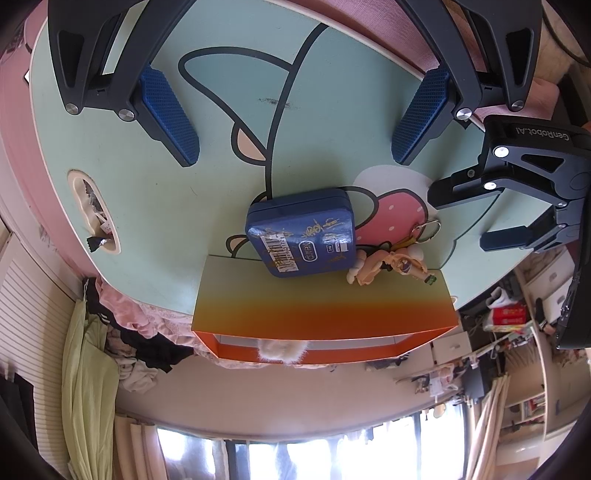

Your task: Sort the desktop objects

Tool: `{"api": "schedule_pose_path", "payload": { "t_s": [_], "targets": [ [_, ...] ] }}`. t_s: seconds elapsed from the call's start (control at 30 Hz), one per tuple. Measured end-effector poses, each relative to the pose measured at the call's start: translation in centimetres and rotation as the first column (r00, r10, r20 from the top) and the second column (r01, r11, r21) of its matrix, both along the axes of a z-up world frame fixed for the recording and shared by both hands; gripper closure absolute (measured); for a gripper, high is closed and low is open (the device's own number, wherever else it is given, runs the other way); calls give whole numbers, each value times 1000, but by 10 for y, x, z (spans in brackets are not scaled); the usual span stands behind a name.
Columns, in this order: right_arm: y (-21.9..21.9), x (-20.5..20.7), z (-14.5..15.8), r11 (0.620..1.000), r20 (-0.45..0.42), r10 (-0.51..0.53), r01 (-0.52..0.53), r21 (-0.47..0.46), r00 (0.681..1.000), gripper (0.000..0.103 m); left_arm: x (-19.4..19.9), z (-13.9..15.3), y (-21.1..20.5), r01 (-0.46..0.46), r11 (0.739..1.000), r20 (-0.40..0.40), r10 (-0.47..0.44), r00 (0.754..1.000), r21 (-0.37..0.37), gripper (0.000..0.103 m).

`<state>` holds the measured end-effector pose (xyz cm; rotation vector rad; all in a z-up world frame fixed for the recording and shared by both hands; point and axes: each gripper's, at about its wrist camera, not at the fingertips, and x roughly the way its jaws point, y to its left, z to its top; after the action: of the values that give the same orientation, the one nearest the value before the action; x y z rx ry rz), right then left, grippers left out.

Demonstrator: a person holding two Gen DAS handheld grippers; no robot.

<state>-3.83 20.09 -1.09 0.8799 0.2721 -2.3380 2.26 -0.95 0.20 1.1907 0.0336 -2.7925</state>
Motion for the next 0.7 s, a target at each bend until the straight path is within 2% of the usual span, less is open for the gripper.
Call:
{"api": "schedule_pose_path", "payload": {
  "t_s": [0.37,0.53,0.7],
  "targets": [
    [3,-4,2,1000,-2,-7,7,1,1000,0,1,0,0,0,1000,0,0,1000,0,0],
    [9,-6,3,997,-10,-77,77,4,997,0,2,-1,0,0,1000,0,0,1000,0,0],
    [10,-5,3,996,-12,-85,85,3,996,0,2,-1,0,0,1000,-1,0,1000,0,0]
  ]
}}
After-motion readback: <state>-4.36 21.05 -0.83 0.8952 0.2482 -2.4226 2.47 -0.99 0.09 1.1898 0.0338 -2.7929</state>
